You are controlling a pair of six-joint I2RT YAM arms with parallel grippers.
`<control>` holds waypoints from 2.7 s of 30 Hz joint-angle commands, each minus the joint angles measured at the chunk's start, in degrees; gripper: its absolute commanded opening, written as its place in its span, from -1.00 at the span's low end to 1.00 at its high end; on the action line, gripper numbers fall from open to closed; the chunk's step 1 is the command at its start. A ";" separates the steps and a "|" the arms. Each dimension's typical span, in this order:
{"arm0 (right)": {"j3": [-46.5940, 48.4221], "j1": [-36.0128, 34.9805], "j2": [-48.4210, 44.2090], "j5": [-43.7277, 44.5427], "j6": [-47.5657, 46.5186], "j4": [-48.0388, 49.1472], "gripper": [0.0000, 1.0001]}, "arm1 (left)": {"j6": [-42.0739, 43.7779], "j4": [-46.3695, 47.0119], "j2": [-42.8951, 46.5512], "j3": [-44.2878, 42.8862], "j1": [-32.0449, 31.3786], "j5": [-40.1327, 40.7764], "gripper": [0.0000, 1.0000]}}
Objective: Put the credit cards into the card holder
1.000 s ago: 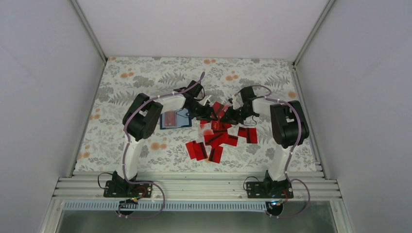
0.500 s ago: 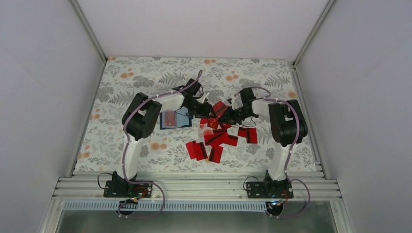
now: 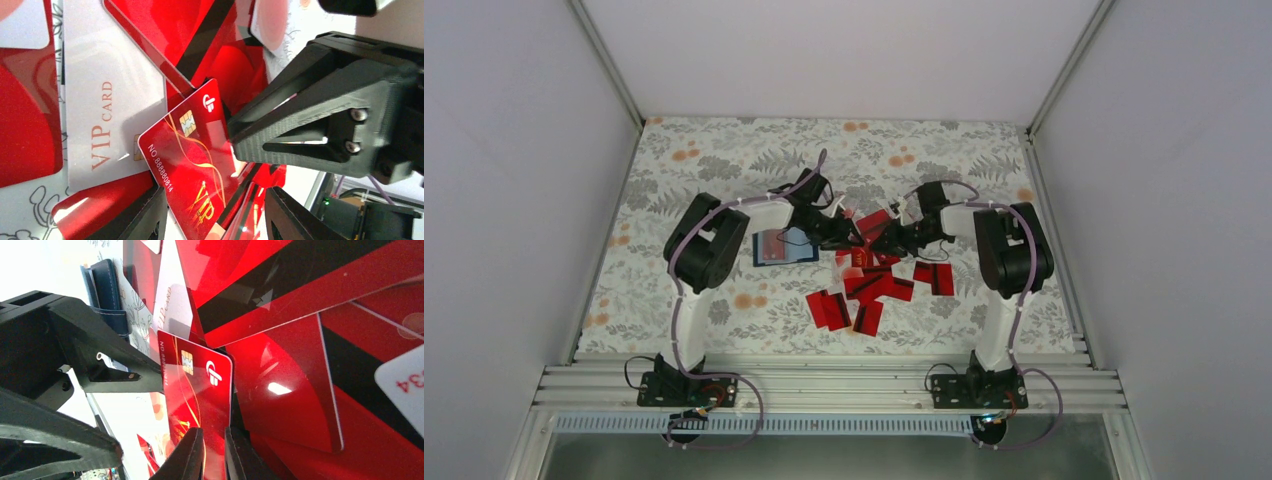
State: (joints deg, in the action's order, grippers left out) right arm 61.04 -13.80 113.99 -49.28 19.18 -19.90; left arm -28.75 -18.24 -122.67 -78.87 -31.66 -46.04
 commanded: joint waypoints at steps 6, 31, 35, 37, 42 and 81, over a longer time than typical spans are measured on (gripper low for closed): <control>-2.14 -2.65 4.72 4.21 0.24 0.87 -0.74 | -6.81 13.57 3.30 2.52 0.22 -9.76 -0.01; -1.95 -2.64 5.90 1.99 0.07 2.06 -0.75 | -2.36 4.93 2.21 1.92 0.71 1.68 -0.22; -1.71 -2.63 5.83 1.99 0.07 1.91 -0.75 | -2.37 4.28 1.98 1.05 0.63 2.91 -0.34; -1.79 -2.63 5.76 1.99 0.07 1.92 -0.75 | -2.28 3.95 2.13 0.92 0.55 3.71 -0.38; -1.89 -2.64 5.78 2.04 -0.01 1.97 -0.75 | -2.21 3.62 2.43 1.26 0.46 4.47 -0.51; 8.77 -7.33 -0.54 -4.60 -1.11 -6.30 -0.63 | 12.29 -12.33 30.42 20.73 21.59 10.30 -0.95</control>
State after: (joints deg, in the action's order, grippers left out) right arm 67.37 -18.22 113.27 -52.18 19.62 -23.42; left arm -22.59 -25.56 -93.12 -58.74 -11.68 -36.14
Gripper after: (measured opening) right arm 0.183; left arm 0.028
